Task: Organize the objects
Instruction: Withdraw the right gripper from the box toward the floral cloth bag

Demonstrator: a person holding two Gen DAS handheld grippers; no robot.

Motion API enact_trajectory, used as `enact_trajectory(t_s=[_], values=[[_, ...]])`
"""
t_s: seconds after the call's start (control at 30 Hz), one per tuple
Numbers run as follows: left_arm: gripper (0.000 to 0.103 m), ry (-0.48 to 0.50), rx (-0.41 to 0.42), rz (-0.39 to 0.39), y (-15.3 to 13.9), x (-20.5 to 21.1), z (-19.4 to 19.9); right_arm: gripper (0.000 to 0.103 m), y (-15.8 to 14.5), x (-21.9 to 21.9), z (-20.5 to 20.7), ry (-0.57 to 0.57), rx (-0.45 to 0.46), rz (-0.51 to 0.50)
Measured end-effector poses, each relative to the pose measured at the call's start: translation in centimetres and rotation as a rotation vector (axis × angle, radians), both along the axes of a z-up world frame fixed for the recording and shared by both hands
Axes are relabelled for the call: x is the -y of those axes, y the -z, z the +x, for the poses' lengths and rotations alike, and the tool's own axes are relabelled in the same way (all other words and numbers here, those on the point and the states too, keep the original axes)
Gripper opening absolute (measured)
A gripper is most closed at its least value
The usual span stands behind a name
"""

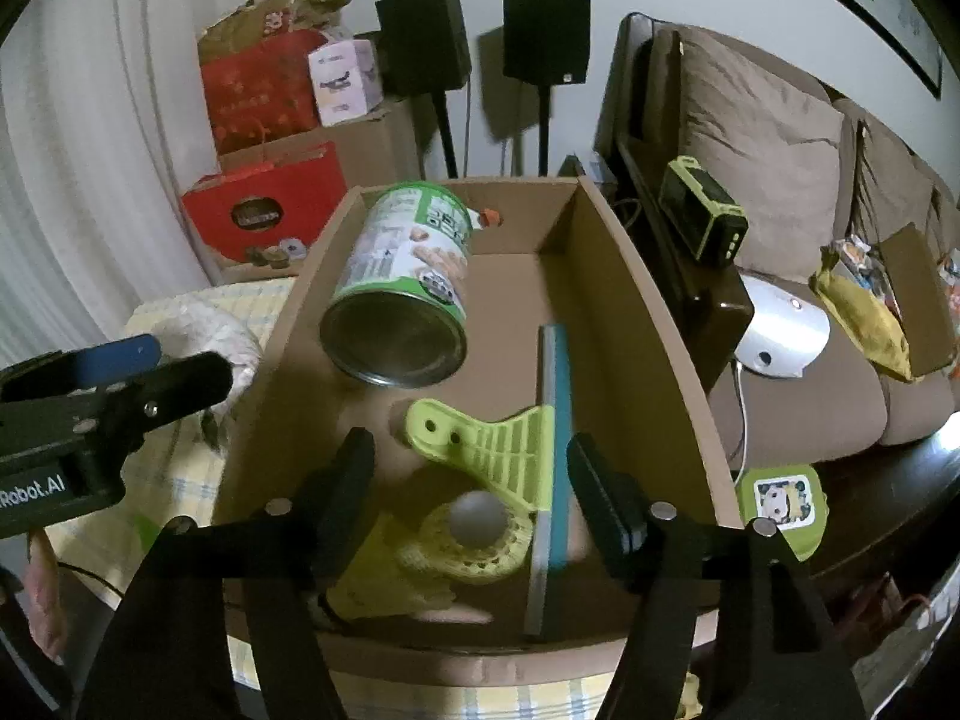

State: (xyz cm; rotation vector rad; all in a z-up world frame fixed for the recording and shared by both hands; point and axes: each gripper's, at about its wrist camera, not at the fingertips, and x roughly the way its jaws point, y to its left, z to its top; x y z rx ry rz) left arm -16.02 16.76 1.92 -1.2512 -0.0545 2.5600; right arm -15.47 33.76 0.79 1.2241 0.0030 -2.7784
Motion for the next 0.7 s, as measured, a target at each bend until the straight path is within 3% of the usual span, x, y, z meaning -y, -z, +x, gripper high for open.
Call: enact_trajectory(t_s=[0.1, 0.27, 0.37, 0.47, 0.6, 0.7], values=[[0.085, -0.014, -0.016, -0.004, -0.1, 1.0, 0.3, 0.076, -0.4, 0.3, 0.0, 0.008, -0.009, -0.003], [0.087, -0.036, -0.022, 0.002, 0.0, 2.9, 0.7, 0.082, -1.1, 1.0, 0.1, 0.013, -0.024, -0.008], [0.097, -0.047, -0.028, 0.013, 0.0, 3.9, 0.9, 0.086, -1.5, 1.7, 0.2, 0.015, -0.033, -0.002], [0.100, -0.071, -0.037, 0.017, -0.2, 5.2, 1.1, 0.089, -1.8, 2.4, 0.3, 0.010, -0.037, 0.001], [0.101, -0.087, -0.051, 0.011, -0.2, 6.7, 1.3, 0.102, -2.1, 3.5, 0.4, 0.000, -0.048, 0.010], [0.102, -0.094, -0.057, 0.002, -0.1, 7.6, 1.7, 0.102, -2.4, 4.6, 0.5, -0.009, -0.054, 0.008]])
